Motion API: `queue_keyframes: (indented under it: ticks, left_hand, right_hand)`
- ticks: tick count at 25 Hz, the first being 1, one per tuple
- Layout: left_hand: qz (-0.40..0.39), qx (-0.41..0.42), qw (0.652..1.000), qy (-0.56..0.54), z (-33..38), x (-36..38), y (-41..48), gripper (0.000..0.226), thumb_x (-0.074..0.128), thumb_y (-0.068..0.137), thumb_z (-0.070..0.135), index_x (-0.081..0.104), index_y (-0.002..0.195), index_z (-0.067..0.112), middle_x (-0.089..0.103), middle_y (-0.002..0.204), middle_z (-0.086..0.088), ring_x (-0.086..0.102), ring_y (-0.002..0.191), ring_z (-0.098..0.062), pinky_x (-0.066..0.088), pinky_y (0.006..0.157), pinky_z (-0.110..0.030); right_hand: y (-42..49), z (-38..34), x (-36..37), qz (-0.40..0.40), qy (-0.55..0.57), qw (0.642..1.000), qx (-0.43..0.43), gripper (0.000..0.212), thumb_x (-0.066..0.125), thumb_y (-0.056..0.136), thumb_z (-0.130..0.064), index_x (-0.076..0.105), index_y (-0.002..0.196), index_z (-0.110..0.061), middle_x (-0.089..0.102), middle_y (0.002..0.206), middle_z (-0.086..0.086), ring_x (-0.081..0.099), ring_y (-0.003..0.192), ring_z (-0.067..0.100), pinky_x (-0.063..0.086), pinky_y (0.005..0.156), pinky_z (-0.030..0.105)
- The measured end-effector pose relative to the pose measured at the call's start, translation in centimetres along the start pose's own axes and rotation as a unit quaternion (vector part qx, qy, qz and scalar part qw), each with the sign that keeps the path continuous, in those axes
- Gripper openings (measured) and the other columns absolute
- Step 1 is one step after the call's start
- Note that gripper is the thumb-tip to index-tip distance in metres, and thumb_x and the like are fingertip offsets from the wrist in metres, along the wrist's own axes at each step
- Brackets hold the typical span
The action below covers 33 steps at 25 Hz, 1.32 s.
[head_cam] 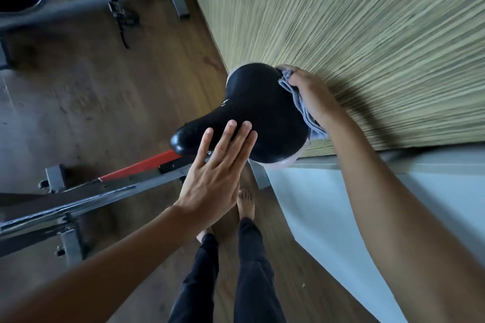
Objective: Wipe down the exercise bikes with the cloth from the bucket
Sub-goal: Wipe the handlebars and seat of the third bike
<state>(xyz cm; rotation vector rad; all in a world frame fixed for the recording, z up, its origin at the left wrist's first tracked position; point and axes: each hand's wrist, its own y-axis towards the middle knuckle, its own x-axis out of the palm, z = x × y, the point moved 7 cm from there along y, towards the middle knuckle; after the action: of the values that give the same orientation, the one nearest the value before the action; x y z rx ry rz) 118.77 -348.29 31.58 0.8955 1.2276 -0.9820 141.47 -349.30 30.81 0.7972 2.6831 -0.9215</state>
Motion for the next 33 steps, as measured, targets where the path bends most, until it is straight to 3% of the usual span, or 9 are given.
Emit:
queue_keyframes:
  ticks: [5,8,10,13,17,20,26,29,33]
  left_hand:
    - [0.015,-0.012,1.0,-0.023,-0.2,-0.5,0.1,0.076,0.058,0.091,0.012,0.02,0.157,0.01,0.011,0.166,-0.005,0.009,0.153,-0.025,0.002,0.124,-0.049]
    - [0.05,-0.059,0.995,-0.067,-1.0,-1.7,0.0,0.062,0.054,0.096,0.013,0.032,0.153,0.009,0.022,0.163,-0.006,0.018,0.152,-0.025,0.01,0.123,-0.052]
    - [0.061,-0.115,0.989,-0.074,-2.5,-2.3,-0.6,0.06,0.054,0.096,0.016,0.034,0.152,0.008,0.026,0.162,-0.008,0.02,0.151,-0.026,0.012,0.123,-0.053]
    - [0.051,-0.143,0.986,-0.067,-3.8,-2.2,-1.4,0.057,0.049,0.099,0.018,0.032,0.153,0.007,0.026,0.162,-0.008,0.02,0.151,-0.026,0.014,0.122,-0.053]
    - [0.052,-0.141,0.985,-0.082,-3.1,-2.5,-0.8,0.055,0.049,0.1,0.02,0.035,0.151,0.006,0.028,0.161,-0.009,0.022,0.151,-0.027,0.014,0.123,-0.053]
    - [0.073,-0.131,0.982,-0.113,-3.0,-3.4,1.2,0.052,0.049,0.101,0.021,0.038,0.15,0.006,0.032,0.159,-0.01,0.026,0.149,-0.027,0.02,0.121,-0.053]
    - [0.055,-0.125,0.983,-0.124,-4.3,-2.5,6.1,0.053,0.037,0.105,0.033,0.034,0.153,0.011,0.029,0.161,-0.006,0.025,0.149,-0.023,0.027,0.121,-0.043]
    - [0.055,-0.129,0.984,-0.115,-4.5,-1.4,6.0,0.051,0.034,0.106,0.035,0.039,0.15,0.009,0.038,0.156,-0.009,0.035,0.145,-0.024,0.035,0.117,-0.041]
    - [0.062,-0.125,0.981,-0.136,-4.7,-1.2,6.1,0.051,0.037,0.106,0.034,0.04,0.149,0.008,0.041,0.154,-0.01,0.04,0.142,-0.023,0.035,0.117,-0.036]
  right_hand:
    - [3.5,-5.9,3.4,-0.107,-0.233,0.966,-0.023,0.058,0.039,0.074,-0.046,0.071,0.117,-0.025,0.066,0.13,-0.002,0.057,0.121,0.016,0.041,0.107,0.033]
    - [5.6,-7.2,5.8,-0.16,-0.302,0.94,-0.017,0.036,0.044,0.068,-0.044,0.075,0.083,-0.034,0.071,0.117,-0.003,0.062,0.099,0.015,0.046,0.091,0.034]
    - [6.1,-7.8,6.7,-0.188,-0.318,0.929,-0.018,0.032,0.046,0.072,-0.039,0.076,0.082,-0.038,0.072,0.109,-0.009,0.062,0.092,0.009,0.046,0.088,0.033]
    - [5.5,-8.0,6.1,-0.208,-0.269,0.94,-0.041,0.038,0.045,0.09,-0.021,0.07,0.064,-0.033,0.065,0.067,-0.024,0.053,0.059,-0.009,0.038,0.068,0.024]
    - [4.1,-5.5,3.1,-0.145,-0.117,0.982,-0.035,0.038,0.044,0.095,-0.019,0.069,0.123,-0.021,0.071,0.108,-0.018,0.064,0.104,-0.003,0.045,0.102,0.026]
    - [1.3,-2.4,0.8,-0.01,-0.104,0.994,-0.041,0.041,0.045,0.095,-0.024,0.062,0.133,-0.024,0.065,0.1,-0.032,0.058,0.097,-0.014,0.047,0.096,0.02]
    - [-8.0,4.0,1.2,0.191,-0.016,0.975,-0.116,0.046,0.039,0.107,-0.018,0.033,0.152,-0.01,0.037,0.151,-0.007,0.034,0.14,-0.004,0.03,0.114,0.017]
    - [-11.1,4.1,3.8,0.184,-0.158,0.952,-0.187,0.052,0.033,0.108,-0.025,0.021,0.157,-0.009,0.015,0.165,0.004,0.009,0.154,0.025,0.016,0.125,0.039]
    - [-9.5,1.2,5.0,0.151,-0.384,0.874,-0.256,0.053,0.025,0.109,-0.037,0.032,0.155,-0.011,0.022,0.164,0.004,0.012,0.154,0.027,0.016,0.124,0.043]
